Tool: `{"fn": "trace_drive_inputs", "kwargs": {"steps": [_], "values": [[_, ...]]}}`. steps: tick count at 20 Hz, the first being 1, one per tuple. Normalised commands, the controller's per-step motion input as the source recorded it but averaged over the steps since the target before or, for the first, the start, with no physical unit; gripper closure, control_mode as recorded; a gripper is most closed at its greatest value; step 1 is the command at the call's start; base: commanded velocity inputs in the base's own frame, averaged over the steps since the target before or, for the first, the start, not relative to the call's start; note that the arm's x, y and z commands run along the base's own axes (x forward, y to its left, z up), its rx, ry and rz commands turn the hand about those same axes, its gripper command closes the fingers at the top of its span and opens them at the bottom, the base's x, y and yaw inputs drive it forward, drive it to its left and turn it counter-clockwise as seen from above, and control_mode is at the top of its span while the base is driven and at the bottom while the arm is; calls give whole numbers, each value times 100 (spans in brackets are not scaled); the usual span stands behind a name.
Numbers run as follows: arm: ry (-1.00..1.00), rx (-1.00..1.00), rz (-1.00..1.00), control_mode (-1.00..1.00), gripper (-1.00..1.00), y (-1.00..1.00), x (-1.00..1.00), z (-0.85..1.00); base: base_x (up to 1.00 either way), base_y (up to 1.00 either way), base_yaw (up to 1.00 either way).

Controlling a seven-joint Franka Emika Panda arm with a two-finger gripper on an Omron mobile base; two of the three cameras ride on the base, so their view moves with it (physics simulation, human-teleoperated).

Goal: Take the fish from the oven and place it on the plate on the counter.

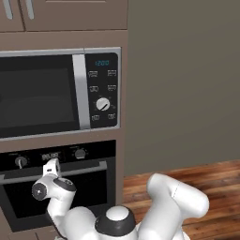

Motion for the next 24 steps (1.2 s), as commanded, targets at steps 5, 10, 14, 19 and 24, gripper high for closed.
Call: {"fn": "trace_drive_inputs", "kwargs": {"steps": [5,10,14,19,24], "values": [[0,-2,0,-100,-100,0,22,-9,0,0,0],[0,-1,0,-100,-100,0,6,-5,0,0,0],[0,0,0,-100,-100,0,0,0,0,0,0],[0,0,0,-100,100,0,0,0,0,0,0],[0,0,-1,-100,100,0,0,-2,0,0,0]]}}
